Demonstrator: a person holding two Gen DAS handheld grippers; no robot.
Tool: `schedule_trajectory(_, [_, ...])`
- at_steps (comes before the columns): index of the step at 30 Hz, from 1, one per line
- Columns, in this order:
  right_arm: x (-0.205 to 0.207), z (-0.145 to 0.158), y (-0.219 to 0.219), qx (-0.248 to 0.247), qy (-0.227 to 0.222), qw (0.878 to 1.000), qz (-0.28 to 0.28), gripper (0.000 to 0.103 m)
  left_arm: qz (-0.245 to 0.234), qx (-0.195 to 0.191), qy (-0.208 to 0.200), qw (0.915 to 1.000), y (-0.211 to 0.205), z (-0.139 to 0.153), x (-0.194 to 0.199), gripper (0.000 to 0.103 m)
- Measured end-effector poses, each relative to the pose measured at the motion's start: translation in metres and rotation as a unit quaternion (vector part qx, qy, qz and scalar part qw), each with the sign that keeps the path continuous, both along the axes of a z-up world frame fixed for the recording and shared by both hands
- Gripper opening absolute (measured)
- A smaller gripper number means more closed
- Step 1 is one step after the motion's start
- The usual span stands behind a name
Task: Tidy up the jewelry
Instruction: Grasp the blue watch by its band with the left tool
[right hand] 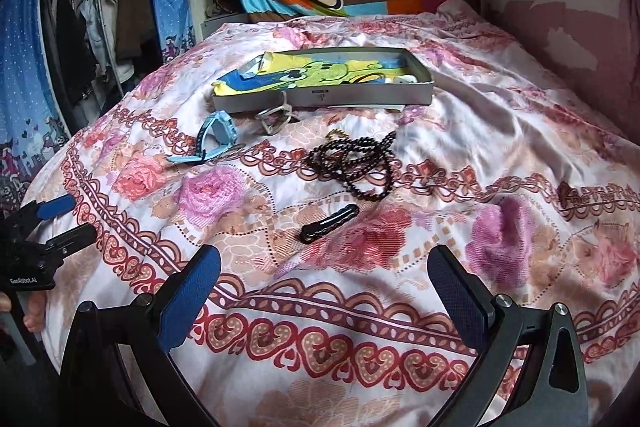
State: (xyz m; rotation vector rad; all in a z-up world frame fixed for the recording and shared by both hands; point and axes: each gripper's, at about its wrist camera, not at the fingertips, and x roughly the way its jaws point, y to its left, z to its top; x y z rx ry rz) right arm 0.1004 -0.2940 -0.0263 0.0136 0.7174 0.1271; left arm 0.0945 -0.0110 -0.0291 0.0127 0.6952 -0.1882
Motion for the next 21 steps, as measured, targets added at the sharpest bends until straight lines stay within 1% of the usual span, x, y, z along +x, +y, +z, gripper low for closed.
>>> schedule_trajectory(2, [0.001, 0.001, -0.001, -0.007, -0.003, 1.0, 0.001, 0.102, -0.003, -0.001, 0.0, 1.0, 0.0, 0.002, 0.004, 0.103])
schedule_trajectory(5, [0.006, 0.004, -0.008, -0.003, -0.003, 1.0, 0.009, 0.102, -0.005, 0.004, -0.008, 0.9999, 0.0, 0.008, 0.011, 0.103])
schedule_trajectory(7, [0.011, 0.006, -0.012, 0.007, -0.002, 1.0, 0.016, 0.102, -0.009, 0.005, -0.015, 0.9998, 0.001, 0.013, 0.019, 0.103])
schedule_trajectory(9, [0.017, 0.007, -0.014, 0.023, 0.001, 0.999, 0.036, 0.102, -0.017, 0.006, -0.017, 0.9997, 0.0, 0.017, 0.029, 0.103])
schedule_trajectory(13, [0.031, 0.001, -0.011, 0.063, 0.012, 0.995, 0.071, 0.102, -0.031, 0.003, -0.007, 0.9995, -0.002, 0.019, 0.059, 0.103])
schedule_trajectory(16, [0.044, -0.009, -0.005, 0.085, 0.025, 0.992, 0.089, 0.102, -0.034, -0.007, 0.01, 0.9994, -0.002, 0.017, 0.085, 0.103])
schedule_trajectory(18, [0.052, -0.015, 0.0, 0.085, 0.035, 0.991, 0.1, 0.102, -0.028, -0.019, 0.024, 0.9992, -0.002, 0.015, 0.098, 0.102])
schedule_trajectory(19, [0.057, -0.018, 0.003, 0.079, 0.04, 0.991, 0.105, 0.102, -0.021, -0.031, 0.033, 0.9987, -0.001, 0.013, 0.108, 0.101])
schedule_trajectory(21, [0.063, -0.022, 0.005, 0.067, 0.041, 0.991, 0.105, 0.101, -0.016, -0.044, 0.045, 0.9979, -0.002, 0.01, 0.121, 0.095])
